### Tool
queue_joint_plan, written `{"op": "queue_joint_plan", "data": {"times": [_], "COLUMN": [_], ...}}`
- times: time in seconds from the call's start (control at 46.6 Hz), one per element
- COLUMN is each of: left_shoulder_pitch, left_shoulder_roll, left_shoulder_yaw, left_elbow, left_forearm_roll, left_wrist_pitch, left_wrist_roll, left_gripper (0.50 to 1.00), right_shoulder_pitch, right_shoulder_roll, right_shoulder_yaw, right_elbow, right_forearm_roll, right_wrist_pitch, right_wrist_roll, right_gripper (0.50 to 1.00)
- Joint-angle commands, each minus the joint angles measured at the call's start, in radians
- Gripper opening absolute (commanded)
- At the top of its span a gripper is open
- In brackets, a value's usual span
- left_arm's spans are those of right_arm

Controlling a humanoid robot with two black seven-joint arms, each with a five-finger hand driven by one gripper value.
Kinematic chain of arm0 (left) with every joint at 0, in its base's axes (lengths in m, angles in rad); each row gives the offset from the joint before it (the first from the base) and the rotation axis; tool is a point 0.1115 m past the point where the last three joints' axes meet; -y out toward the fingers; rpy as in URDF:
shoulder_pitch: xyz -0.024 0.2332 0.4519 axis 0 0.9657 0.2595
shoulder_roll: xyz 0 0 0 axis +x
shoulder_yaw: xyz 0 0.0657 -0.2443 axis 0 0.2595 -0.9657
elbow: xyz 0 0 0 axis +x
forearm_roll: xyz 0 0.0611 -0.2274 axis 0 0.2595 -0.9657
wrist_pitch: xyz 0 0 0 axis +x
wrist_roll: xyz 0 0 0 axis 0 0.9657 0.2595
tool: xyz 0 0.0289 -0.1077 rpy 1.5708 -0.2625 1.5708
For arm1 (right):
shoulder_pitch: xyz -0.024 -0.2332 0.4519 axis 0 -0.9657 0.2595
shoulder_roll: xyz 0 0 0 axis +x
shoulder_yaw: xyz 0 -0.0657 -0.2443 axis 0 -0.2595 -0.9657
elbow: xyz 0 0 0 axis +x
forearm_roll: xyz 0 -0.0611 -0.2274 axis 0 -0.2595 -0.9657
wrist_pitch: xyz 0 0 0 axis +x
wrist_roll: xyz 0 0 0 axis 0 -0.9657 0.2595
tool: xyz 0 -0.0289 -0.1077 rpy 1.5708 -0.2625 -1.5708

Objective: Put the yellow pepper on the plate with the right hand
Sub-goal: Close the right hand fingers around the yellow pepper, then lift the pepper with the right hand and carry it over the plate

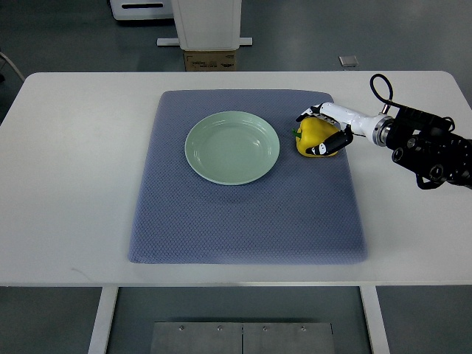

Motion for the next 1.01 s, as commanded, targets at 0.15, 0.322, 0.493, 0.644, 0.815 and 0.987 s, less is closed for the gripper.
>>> {"op": "queue_joint_plan", "data": {"times": [0.15,0.322,0.493,0.644,0.815,0.987], "left_shoulder_pitch": [0.0,0.0,0.0,0.0,0.0,0.0], "left_shoulder_roll": [0.0,0.0,0.0,0.0,0.0,0.0], "left_shoulder_yaw": [0.0,0.0,0.0,0.0,0.0,0.0], "left_elbow": [0.0,0.0,0.0,0.0,0.0,0.0], "left_forearm_roll": [0.0,0.0,0.0,0.0,0.0,0.0], "left_wrist_pitch": [0.0,0.0,0.0,0.0,0.0,0.0], "left_wrist_roll": [0.0,0.0,0.0,0.0,0.0,0.0], "left_gripper": [1.0,1.0,1.0,1.0,1.0,1.0], "right_shoulder_pitch": [0.013,0.022,0.028,0.042,0.059,0.08], "right_shoulder_roll": [-0.001,-0.001,0.0,0.011,0.034,0.064], "right_shoulder_yaw": [0.001,0.001,0.001,0.003,0.005,0.005], "right_elbow": [0.0,0.0,0.0,0.0,-0.002,-0.003], "right_forearm_roll": [0.001,0.001,0.001,0.001,0.001,0.001], "right_wrist_pitch": [0.0,0.0,0.0,0.0,0.0,0.0], "right_wrist_roll": [-0.002,-0.003,-0.006,-0.023,-0.031,-0.048], "right_gripper": [0.5,0.5,0.5,0.5,0.5,0.5]}}
